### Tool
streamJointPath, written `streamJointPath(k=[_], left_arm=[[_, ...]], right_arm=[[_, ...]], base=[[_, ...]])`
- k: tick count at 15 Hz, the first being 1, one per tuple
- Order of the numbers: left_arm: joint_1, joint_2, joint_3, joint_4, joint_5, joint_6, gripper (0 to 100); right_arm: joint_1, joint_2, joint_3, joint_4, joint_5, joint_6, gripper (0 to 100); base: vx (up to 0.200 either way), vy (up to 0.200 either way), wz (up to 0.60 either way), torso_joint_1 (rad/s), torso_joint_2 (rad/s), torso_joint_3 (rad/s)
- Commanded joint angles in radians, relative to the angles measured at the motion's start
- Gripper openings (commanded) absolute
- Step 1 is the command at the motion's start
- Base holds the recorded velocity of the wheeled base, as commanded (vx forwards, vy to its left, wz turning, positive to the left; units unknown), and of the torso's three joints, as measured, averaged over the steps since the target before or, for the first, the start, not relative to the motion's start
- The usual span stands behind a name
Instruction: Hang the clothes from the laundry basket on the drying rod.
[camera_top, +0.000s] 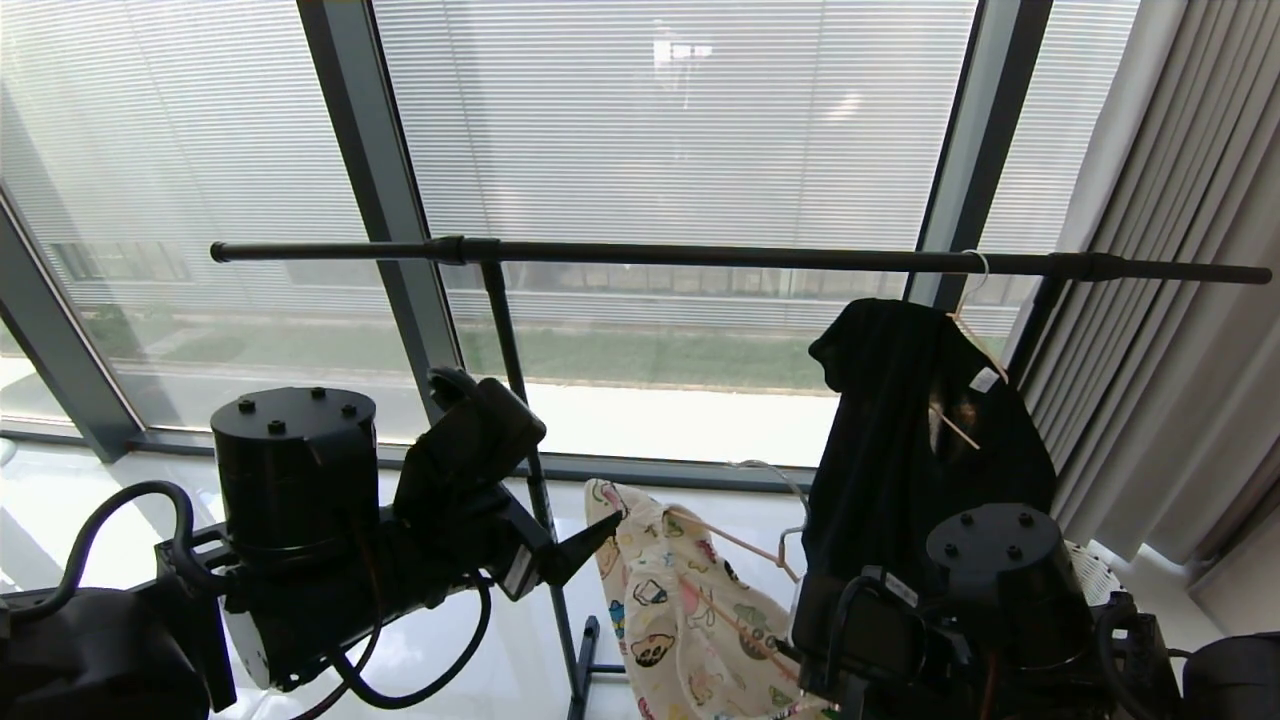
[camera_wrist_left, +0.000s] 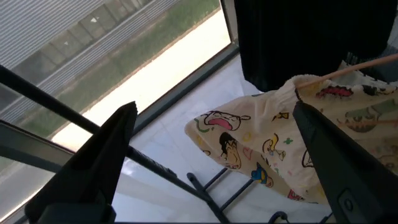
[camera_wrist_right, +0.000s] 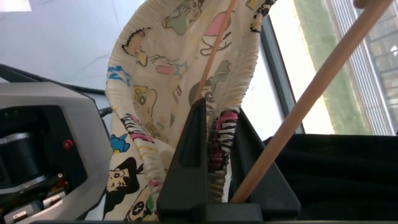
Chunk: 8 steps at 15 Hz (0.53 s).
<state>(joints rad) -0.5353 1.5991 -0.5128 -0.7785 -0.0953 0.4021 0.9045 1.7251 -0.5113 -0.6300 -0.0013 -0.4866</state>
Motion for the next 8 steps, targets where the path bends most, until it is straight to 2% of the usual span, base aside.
streamJointPath(k=[1, 4, 8], left_arm=[[-0.015, -0.033, 0.053, -0.002, -0.015, -0.003, 100], [-0.137, -0.027, 0.066, -0.002, -0.035, -0.117, 100], [-0.143, 0.038, 0.062, -0.004, -0.017, -0.203, 100]], right_arm=[[-0.010, -0.009, -0.006, -0.008, 0.001, 0.003, 0], [-0.006, -0.007, -0.015, -0.019, 0.001, 0.013, 0], [0.011, -0.016, -0.026, -0.019, 0.001, 0.013, 0]], base=[[0.000, 0.000, 0.00, 0.000, 0.00, 0.000], [0.000, 0.000, 0.00, 0.000, 0.00, 0.000], [0.000, 0.000, 0.00, 0.000, 0.00, 0.000]])
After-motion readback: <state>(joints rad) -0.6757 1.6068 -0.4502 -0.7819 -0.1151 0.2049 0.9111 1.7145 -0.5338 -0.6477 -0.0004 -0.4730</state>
